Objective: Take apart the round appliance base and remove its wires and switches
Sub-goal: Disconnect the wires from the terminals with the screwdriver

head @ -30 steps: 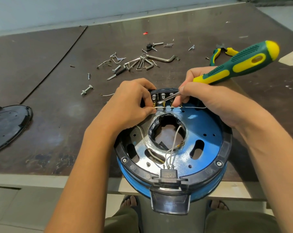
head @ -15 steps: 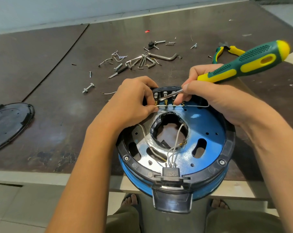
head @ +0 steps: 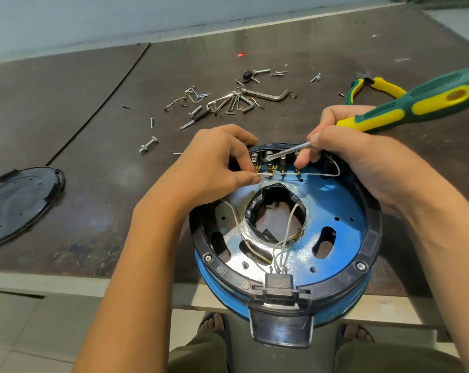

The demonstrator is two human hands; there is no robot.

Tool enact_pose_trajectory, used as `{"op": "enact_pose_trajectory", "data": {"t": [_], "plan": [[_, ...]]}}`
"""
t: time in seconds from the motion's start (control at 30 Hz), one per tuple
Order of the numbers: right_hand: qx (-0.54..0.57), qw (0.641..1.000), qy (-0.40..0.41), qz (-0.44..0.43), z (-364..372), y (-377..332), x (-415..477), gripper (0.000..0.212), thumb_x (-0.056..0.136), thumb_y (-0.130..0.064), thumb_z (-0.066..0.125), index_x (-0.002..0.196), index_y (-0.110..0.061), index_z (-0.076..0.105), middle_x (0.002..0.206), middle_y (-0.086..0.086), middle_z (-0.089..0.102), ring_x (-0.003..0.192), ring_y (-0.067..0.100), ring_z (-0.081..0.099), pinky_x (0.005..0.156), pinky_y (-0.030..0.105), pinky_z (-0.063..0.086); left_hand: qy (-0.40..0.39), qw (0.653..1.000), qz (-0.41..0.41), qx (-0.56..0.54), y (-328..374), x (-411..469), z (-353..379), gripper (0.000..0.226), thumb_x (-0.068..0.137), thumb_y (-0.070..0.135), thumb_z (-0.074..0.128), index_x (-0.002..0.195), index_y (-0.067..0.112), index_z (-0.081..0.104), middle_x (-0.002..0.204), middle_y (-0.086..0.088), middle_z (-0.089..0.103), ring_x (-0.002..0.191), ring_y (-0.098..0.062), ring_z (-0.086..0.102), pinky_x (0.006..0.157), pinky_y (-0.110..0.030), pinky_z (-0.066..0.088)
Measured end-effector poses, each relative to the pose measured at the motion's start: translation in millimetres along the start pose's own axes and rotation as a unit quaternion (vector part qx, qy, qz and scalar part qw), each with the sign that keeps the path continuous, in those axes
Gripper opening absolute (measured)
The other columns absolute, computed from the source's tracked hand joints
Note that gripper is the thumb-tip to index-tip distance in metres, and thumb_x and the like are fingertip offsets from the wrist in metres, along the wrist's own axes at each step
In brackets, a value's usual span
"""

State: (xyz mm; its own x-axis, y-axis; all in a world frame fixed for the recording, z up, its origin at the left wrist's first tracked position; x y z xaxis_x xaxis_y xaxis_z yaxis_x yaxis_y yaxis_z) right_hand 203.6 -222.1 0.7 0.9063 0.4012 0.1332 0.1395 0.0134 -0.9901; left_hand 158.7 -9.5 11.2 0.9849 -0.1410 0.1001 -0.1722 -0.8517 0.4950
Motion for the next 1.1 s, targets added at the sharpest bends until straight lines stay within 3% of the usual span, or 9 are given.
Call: {"op": "enact_pose_trajectory", "data": {"t": [0.13, 0.3, 0.4, 0.5, 0.63, 0.77, 0.87, 0.97, 1.1], "plan": [[-0.006, 1.0, 0.006, 0.002, 0.8, -0.5, 0.2, 0.018, 0.088, 0.004, 0.059, 0.071, -0.002, 0.055, 0.077, 0.024, 0.072, 0.075, 0.021, 0.07, 0.082, 0.039, 0.056, 0.061, 0.995, -0.02, -0.073, -4.0, -6.3, -16.6, 0.008, 0.08, 0.027, 0.081, 0.075, 0.024, 0.076, 0.111, 0.012, 0.069, 0.094, 0.0, 0.068, 0.086, -0.025, 0.057], [-0.025, 1.0, -0.007, -0.011, 1.4, -2.9, -0.5, 0.019, 0.088, 0.001, 0.061, 0.071, -0.006, 0.056, 0.076, 0.019, 0.074, 0.074, 0.02, 0.068, 0.075, 0.032, 0.057, 0.184, 0.98, -0.067, -0.031, -20.8, -8.8, -27.6, 0.012, 0.084, 0.029, 0.077, 0.076, 0.023, 0.071, 0.068, 0.008, 0.071, 0.062, -0.004, 0.07, 0.071, -0.029, 0.059], [-0.03, 1.0, -0.004, -0.008, 1.4, -2.6, -0.5, 0.021, 0.09, 0.002, 0.06, 0.071, -0.007, 0.057, 0.076, 0.018, 0.075, 0.074, 0.021, 0.068, 0.075, 0.032, 0.057, 0.192, 0.975, -0.107, 0.037, -34.4, -4.8, -22.5, 0.013, 0.087, 0.035, 0.073, 0.094, 0.025, 0.072, 0.083, 0.011, 0.072, 0.073, -0.009, 0.07, 0.081, -0.038, 0.058], [-0.031, 0.999, -0.009, -0.006, 1.3, -3.2, -0.5, 0.018, 0.087, -0.003, 0.063, 0.071, -0.009, 0.058, 0.077, 0.017, 0.075, 0.075, 0.02, 0.069, 0.075, 0.031, 0.058, 0.137, 0.98, -0.119, 0.076, -41.1, -0.5, -12.9, 0.033, 0.091, 0.039, 0.068, 0.119, 0.021, 0.068, 0.107, 0.005, 0.073, 0.09, -0.013, 0.068, 0.092, -0.038, 0.054], [-0.049, 0.999, -0.01, -0.006, 0.9, -2.3, 0.3, 0.008, 0.079, -0.014, 0.063, 0.072, -0.01, 0.06, 0.078, 0.015, 0.076, 0.077, 0.019, 0.072, 0.075, 0.033, 0.058, 0.126, 0.982, -0.125, 0.066, -39.9, 1.1, -7.7, 0.037, 0.096, 0.037, 0.061, 0.129, 0.02, 0.064, 0.116, 0.002, 0.072, 0.102, -0.013, 0.068, 0.096, -0.038, 0.052], [-0.049, 0.999, -0.01, -0.015, 1.3, -1.1, 0.7, 0.008, 0.079, -0.013, 0.062, 0.072, -0.011, 0.061, 0.077, 0.014, 0.076, 0.075, 0.017, 0.072, 0.072, 0.028, 0.056, 0.13, 0.984, -0.118, 0.038, -29.7, 1.0, -9.3, 0.029, 0.098, 0.032, 0.059, 0.125, 0.024, 0.065, 0.115, 0.004, 0.071, 0.1, -0.01, 0.067, 0.093, -0.034, 0.052], [-0.035, 0.999, 0.004, -0.026, 0.4, -0.4, 1.1, 0.012, 0.081, -0.009, 0.064, 0.071, -0.012, 0.061, 0.076, 0.015, 0.076, 0.074, 0.018, 0.072, 0.074, 0.031, 0.056, 0.126, 0.988, -0.084, -0.008, -9.1, 1.3, -13.1, 0.009, 0.094, 0.029, 0.064, 0.1, 0.026, 0.071, 0.099, 0.01, 0.071, 0.093, -0.002, 0.065, 0.088, -0.032, 0.055], [-0.02, 0.998, 0.035, -0.056, -3.1, -1.5, 0.5, 0.013, 0.078, -0.012, 0.064, 0.066, -0.017, 0.062, 0.072, 0.015, 0.075, 0.071, 0.02, 0.071, 0.074, 0.035, 0.056, 0.081, 0.996, -0.042, 0.001, 16.6, 0.6, -11.2, 0.008, 0.088, 0.033, 0.071, 0.086, 0.026, 0.075, 0.102, 0.005, 0.073, 0.096, -0.007, 0.067, 0.09, -0.036, 0.055], [-0.04, 0.993, 0.036, -0.104, -18.0, -1.2, -4.2, 0.005, 0.072, -0.022, 0.065, 0.068, -0.019, 0.063, 0.071, 0.013, 0.074, 0.075, 0.031, 0.071, 0.079, 0.055, 0.058, 0.029, 0.995, 0.004, 0.097, 39.3, 5.4, 3.5, 0.013, 0.086, 0.033, 0.073, 0.089, 0.022, 0.079, 0.115, 0.002, 0.07, 0.11, -0.015, 0.063, 0.096, -0.033, 0.048]]}}
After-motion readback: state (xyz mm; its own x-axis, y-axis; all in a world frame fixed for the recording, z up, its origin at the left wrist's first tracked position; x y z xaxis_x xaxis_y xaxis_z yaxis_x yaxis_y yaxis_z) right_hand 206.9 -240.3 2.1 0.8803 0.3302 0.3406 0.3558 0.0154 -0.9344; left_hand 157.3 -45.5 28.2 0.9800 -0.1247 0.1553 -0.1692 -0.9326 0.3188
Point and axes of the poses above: each hand's wrist, its own x-axis towards the middle knuckle, its own z-axis out of the palm, y = z × x, the point moved 2 cm from there along x, towards the middle knuckle
